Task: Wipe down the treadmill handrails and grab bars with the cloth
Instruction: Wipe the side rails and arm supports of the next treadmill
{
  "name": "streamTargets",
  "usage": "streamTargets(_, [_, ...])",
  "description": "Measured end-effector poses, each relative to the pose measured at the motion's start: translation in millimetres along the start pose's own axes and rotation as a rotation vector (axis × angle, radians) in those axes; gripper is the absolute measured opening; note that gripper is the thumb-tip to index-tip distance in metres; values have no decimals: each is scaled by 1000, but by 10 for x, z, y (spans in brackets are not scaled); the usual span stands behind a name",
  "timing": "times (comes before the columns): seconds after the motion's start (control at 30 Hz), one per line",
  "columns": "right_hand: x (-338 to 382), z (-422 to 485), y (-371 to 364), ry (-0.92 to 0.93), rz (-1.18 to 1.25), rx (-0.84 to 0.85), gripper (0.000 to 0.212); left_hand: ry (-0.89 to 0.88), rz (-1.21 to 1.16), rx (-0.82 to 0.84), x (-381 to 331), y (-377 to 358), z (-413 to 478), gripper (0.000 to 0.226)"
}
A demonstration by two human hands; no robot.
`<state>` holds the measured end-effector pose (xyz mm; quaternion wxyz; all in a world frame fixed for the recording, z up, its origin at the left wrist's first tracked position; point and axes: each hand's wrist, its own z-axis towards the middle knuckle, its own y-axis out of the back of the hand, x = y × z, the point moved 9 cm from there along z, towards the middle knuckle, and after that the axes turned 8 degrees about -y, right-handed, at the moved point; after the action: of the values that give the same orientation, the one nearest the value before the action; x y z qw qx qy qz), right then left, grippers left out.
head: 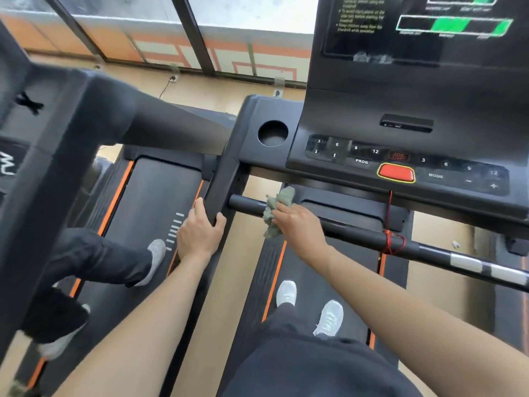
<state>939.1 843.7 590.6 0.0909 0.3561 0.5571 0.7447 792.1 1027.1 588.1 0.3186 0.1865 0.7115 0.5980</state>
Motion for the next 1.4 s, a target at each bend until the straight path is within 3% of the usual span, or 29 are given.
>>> streamTargets(0.13, [425,288,-147,105,63,184,18,4,-33,-3,31,-19,19,64])
streamTargets(0.23, [448,480,-106,11,95,329,25,59,-127,7,112,-30,39,65])
streamTargets(0.3, [345,615,-3,-54,161,340,23,130,-204,29,190,-58,85,61])
streamTargets(0.43, [3,928,263,-213,280,304,12,160,-284,56,225,-78,349,49])
streamTargets(0.5, [-157,1124,432,-263,269,231,9,107,-320,63,183,-72,522,55])
streamTargets(0.7, [-388,1702,731,-382,234,-65,22,-23,-325,146,35,-192,722,60])
streamTargets(0.73, [-386,1787,647,-385,191,-32,27,-23,-328,137,35,-180,727,60])
streamTargets(0.9, [-242,1955,-82,-278,-182,439,45,-17,-384,129,64,-149,730,52])
streamTargets(1.07, [-191,2089,-67,-370,111,402,47,-16,-419,126,52,-102,719,48])
streamTargets(1.2, [-285,2039,-39,-243,-148,447,40,-18,-436,128,37,-110,712,51])
streamTargets(1.4, [-261,2093,145,122,-505,550,31,-19,-446,130,51,-144,720,54])
